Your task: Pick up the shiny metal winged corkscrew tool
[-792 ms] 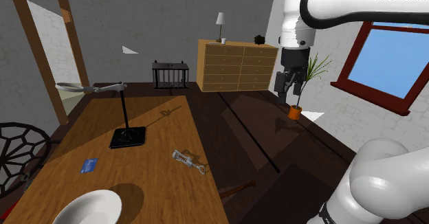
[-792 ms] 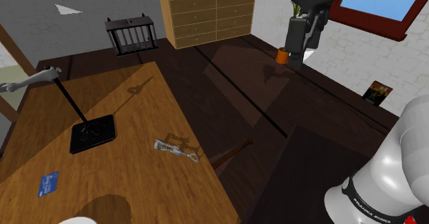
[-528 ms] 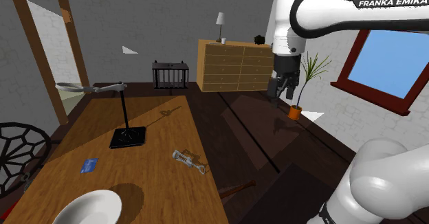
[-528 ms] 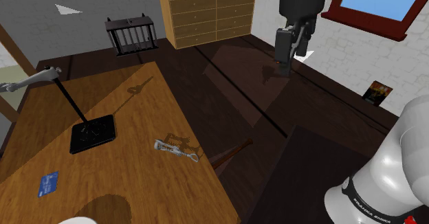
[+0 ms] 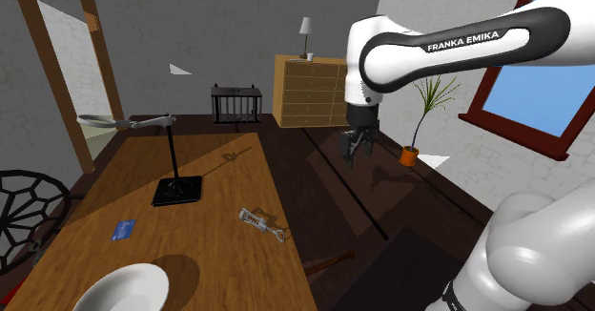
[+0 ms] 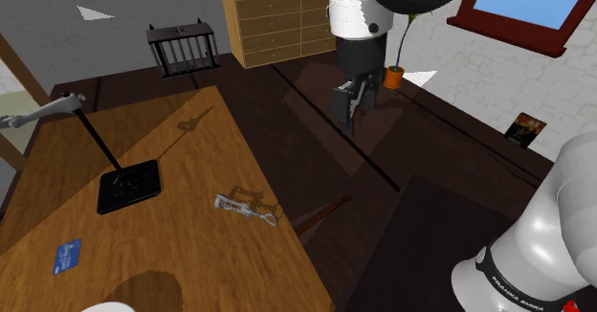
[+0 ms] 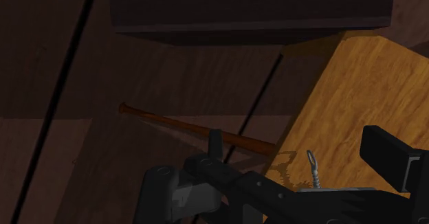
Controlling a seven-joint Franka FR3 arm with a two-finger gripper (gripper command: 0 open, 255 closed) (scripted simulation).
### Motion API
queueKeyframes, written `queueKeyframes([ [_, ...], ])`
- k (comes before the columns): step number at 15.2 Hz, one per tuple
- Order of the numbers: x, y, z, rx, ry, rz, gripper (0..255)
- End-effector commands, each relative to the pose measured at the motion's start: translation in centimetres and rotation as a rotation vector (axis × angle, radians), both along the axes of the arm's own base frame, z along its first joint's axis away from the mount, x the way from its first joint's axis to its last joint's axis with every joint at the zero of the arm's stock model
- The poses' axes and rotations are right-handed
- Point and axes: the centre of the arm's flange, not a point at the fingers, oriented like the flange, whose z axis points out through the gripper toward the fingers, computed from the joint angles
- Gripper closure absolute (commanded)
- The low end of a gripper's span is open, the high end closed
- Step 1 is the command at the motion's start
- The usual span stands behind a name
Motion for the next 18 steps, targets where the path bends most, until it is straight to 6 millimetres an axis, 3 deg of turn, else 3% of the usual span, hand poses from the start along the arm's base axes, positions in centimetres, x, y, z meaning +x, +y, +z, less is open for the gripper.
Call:
queueKeyframes([
  [1,1.5,0.7,-2.2,0.008,-0.005,0.014,0],
  [18,14.4,6.8,-18.8,0.071,-0.028,0.127,0],
])
